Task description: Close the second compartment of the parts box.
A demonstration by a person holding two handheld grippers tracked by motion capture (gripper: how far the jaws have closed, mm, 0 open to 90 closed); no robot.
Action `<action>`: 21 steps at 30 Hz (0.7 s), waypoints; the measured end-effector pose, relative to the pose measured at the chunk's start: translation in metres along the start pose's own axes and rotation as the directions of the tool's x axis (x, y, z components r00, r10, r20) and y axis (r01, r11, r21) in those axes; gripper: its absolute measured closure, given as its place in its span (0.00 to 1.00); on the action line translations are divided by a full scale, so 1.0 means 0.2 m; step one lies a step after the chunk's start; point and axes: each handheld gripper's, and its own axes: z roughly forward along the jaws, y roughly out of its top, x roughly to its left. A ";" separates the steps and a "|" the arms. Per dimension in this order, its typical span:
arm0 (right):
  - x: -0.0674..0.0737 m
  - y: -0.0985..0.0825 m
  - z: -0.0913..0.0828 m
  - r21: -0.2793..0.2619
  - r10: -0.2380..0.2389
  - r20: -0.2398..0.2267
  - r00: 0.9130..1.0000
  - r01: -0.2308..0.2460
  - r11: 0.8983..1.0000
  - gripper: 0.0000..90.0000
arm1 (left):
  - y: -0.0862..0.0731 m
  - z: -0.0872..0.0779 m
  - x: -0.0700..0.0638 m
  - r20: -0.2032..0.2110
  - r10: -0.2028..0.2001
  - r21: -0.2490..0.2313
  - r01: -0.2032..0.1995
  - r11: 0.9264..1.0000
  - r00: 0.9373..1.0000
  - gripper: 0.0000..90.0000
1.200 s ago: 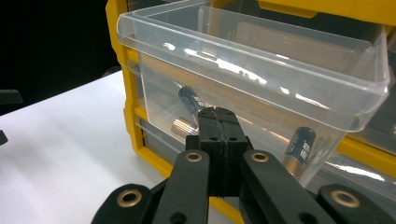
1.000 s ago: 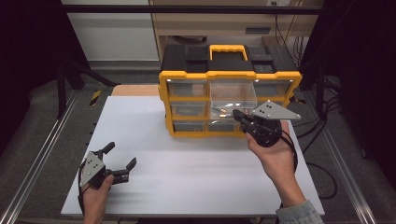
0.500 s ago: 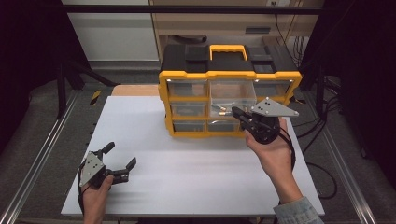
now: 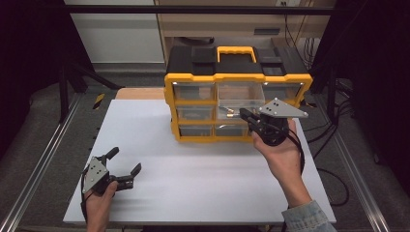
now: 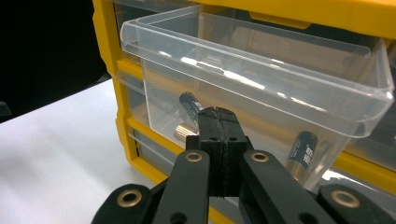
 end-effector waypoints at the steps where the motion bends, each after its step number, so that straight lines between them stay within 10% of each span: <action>1: 0.00 0.00 0.00 -0.002 0.008 0.003 1.000 -0.008 1.000 1.00 | 0.00 0.00 0.00 0.000 0.000 0.000 0.000 1.000 1.000 0.01; 21: -0.01 0.01 0.05 -0.013 0.015 0.020 1.000 -0.015 1.000 1.00 | 0.00 0.00 0.00 -0.001 -0.002 -0.003 0.002 1.000 1.000 0.01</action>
